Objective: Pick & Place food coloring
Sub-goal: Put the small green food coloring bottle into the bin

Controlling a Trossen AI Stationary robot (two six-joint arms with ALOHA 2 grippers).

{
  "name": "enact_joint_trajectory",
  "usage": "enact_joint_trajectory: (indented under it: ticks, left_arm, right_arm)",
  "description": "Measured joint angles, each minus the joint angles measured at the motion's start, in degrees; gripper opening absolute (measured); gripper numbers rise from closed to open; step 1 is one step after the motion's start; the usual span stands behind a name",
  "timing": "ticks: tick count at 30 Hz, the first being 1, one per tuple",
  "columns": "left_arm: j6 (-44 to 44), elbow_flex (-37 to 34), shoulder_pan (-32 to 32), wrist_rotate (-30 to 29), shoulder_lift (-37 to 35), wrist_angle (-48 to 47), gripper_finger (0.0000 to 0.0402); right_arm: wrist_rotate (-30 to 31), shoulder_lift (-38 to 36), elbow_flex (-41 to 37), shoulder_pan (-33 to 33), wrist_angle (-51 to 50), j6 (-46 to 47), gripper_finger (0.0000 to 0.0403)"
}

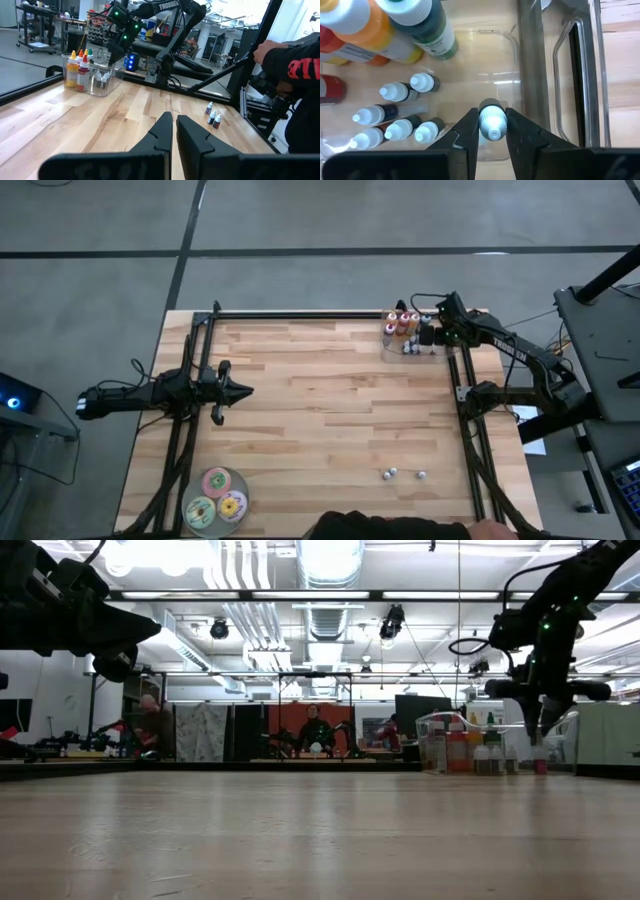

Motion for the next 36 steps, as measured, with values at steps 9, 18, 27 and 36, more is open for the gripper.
enact_joint_trajectory:
  ticks: [9, 18, 27, 36]
  left_arm:
    - [0.01, -0.02, 0.00, -0.01, 0.02, 0.00, 0.0000]
    - [0.00, 0.00, 0.00, -0.02, 0.02, 0.02, 0.0000]
    - [0.01, -0.02, 0.00, -0.01, 0.01, 0.01, 0.0000]
    - [0.02, -0.01, 0.00, 0.00, 0.02, 0.02, 0.0000]
  right_arm:
    - [-0.20, 2.91, 0.57, 0.02, -0.23, -0.11, 0.0074]
    - [-0.15, 3.43, 1.10, 0.02, -0.59, 0.97, 0.0075]
    - [-1.90, 4.27, 1.10, 0.02, -0.55, 1.63, 0.0077]
    - [-2.95, 5.50, 2.88, 0.00, -2.81, 2.23, 0.0072]
